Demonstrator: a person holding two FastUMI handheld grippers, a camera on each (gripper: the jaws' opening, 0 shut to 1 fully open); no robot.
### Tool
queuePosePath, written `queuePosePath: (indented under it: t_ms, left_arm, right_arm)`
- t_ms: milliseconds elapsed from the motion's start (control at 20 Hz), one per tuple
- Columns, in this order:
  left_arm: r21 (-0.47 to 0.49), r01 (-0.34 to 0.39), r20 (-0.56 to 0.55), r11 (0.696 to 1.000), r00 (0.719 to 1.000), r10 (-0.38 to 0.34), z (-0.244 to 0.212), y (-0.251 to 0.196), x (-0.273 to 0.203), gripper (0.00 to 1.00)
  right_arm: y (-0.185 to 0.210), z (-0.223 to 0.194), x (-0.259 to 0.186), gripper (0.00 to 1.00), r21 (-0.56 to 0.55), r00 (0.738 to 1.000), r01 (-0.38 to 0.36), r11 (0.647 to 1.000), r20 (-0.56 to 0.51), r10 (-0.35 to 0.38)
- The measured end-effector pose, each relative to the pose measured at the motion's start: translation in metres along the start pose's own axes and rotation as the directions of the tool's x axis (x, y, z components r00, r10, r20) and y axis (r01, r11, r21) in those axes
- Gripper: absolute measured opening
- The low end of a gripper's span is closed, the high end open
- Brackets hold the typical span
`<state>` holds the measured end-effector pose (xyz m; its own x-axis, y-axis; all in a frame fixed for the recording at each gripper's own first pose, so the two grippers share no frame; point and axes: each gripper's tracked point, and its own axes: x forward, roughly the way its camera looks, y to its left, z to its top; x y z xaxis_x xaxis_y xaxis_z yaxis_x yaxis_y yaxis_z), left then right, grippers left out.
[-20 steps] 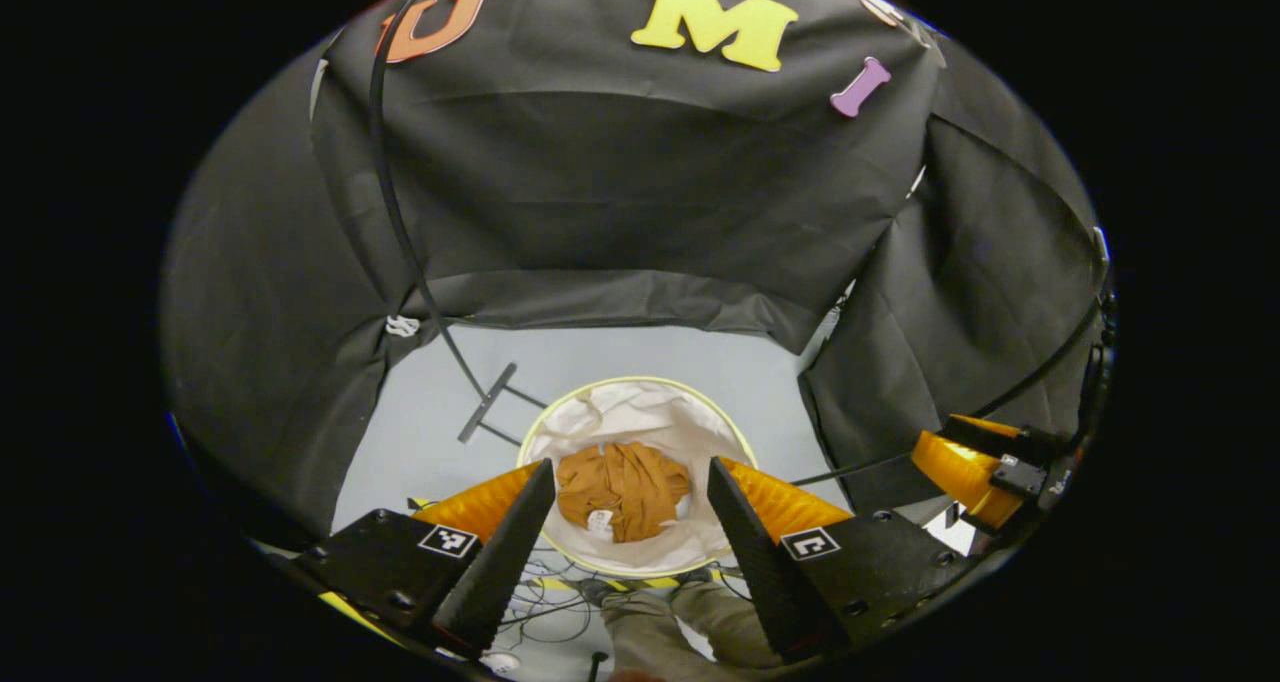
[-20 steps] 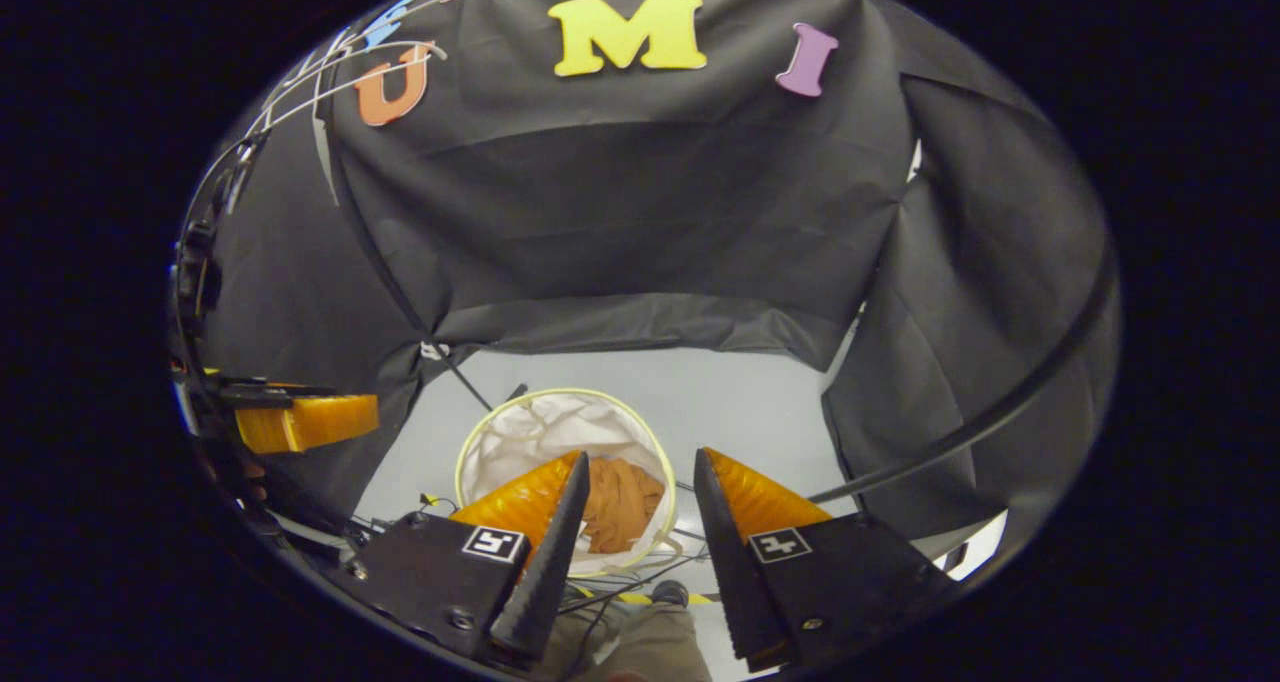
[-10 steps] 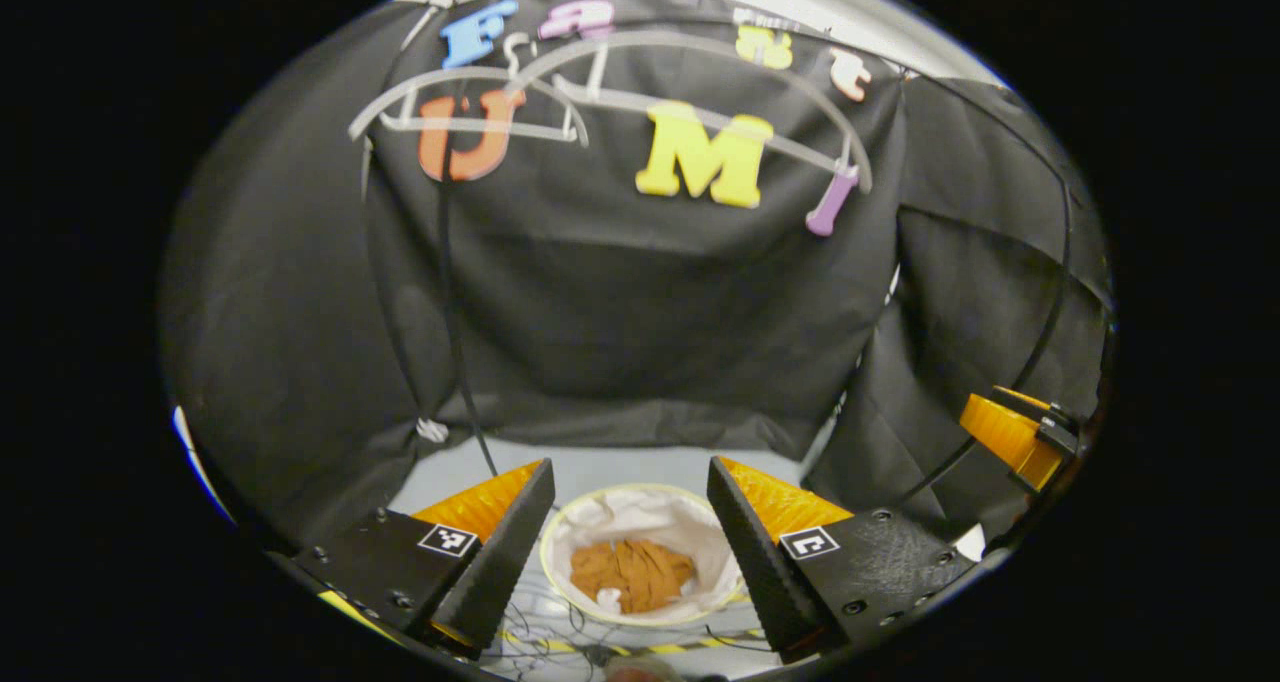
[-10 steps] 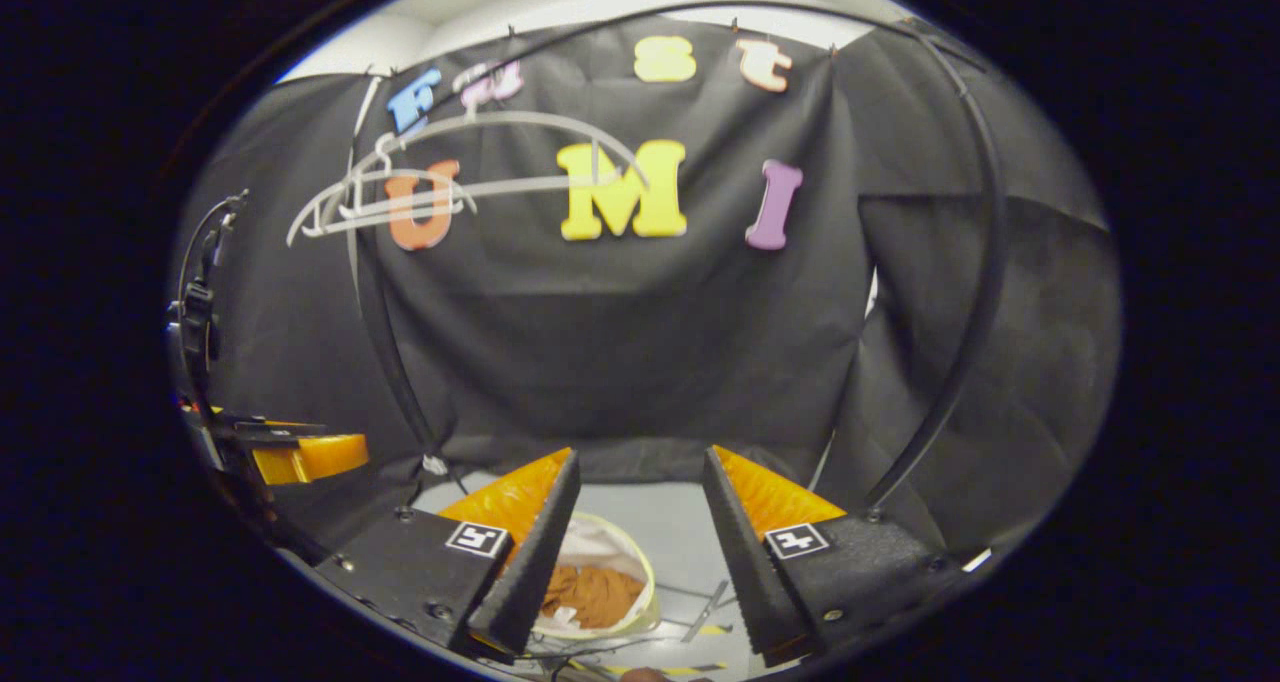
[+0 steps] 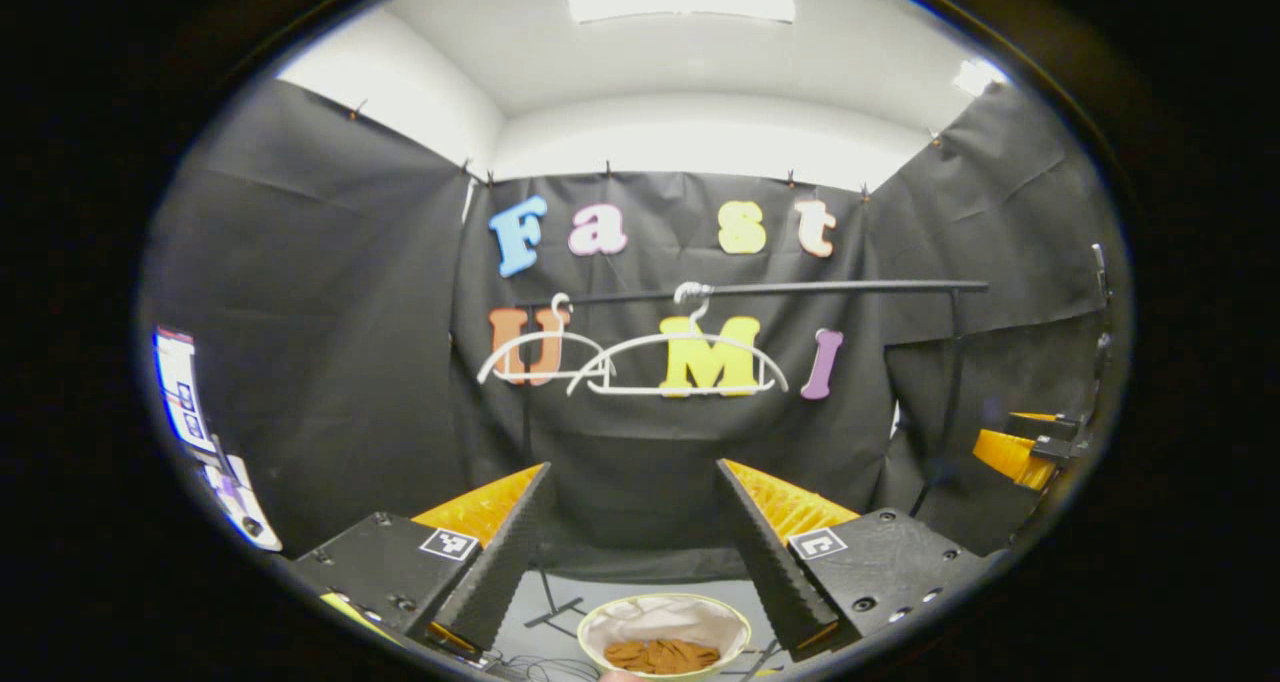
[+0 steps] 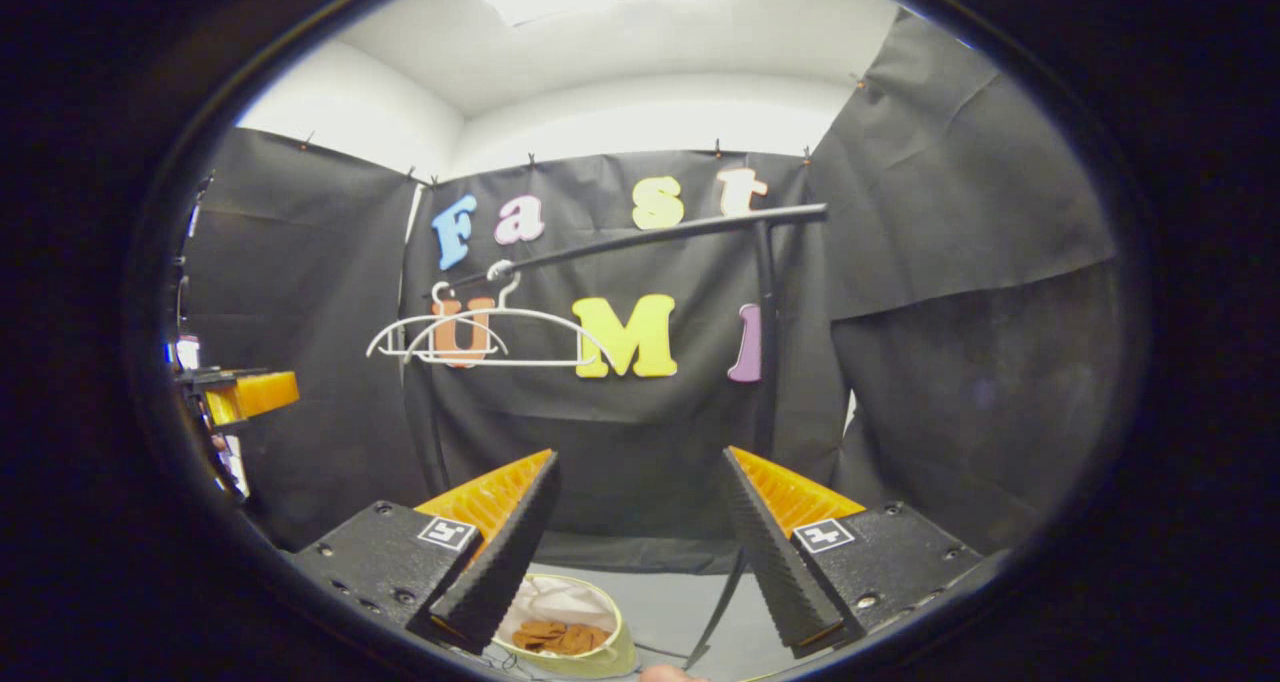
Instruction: Grasp the clothes on the hanger with both hands and then place them into the laundry hamper below.
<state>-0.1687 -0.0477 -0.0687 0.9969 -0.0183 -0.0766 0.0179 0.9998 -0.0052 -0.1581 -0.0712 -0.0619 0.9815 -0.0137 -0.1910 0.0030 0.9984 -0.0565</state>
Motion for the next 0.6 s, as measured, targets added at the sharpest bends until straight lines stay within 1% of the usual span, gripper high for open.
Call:
queuePosePath:
  t_ms: [50, 150, 250, 400, 500, 550, 600]
  left_arm:
    - [0.010, -0.008, 0.011, 1.000, 1.000, 0.008, 0.009, -0.011, -0.014, 1.00]
    - [0.030, -0.022, 0.026, 0.999, 0.999, 0.021, 0.025, -0.020, -0.033, 1.00]
    - [0.044, -0.008, 0.033, 0.999, 0.999, 0.007, 0.039, -0.027, -0.052, 1.00]
    - [0.030, 0.001, 0.058, 1.000, 0.998, -0.002, 0.058, -0.034, -0.064, 1.00]
    - [0.016, 0.013, 0.063, 1.000, 0.998, -0.014, 0.065, -0.043, -0.067, 0.92]
    - [0.015, 0.015, 0.060, 1.000, 0.998, -0.016, 0.066, -0.044, -0.069, 0.96]
    - [0.019, 0.021, 0.054, 1.000, 0.998, -0.022, 0.065, -0.046, -0.071, 0.92]
  right_arm:
    - [-0.005, 0.001, -0.012, 1.00, 0.001, 1.000, -0.014, 1.000, 0.004, 0.014]
    - [-0.019, 0.007, -0.031, 1.00, 0.012, 1.000, -0.009, 1.000, 0.013, 0.009]
    - [-0.034, 0.011, -0.052, 1.00, 0.029, 1.000, 0.003, 1.000, 0.012, -0.003]
    - [-0.050, 0.016, -0.073, 1.00, 0.037, 0.999, 0.025, 0.999, 0.027, -0.026]
    - [-0.059, 0.020, -0.081, 1.00, 0.040, 0.998, 0.046, 0.998, 0.041, -0.048]
    - [-0.062, 0.021, -0.083, 1.00, 0.040, 0.998, 0.054, 0.998, 0.043, -0.055]
    - [-0.061, 0.020, -0.085, 1.00, 0.043, 0.997, 0.056, 0.998, 0.043, -0.058]
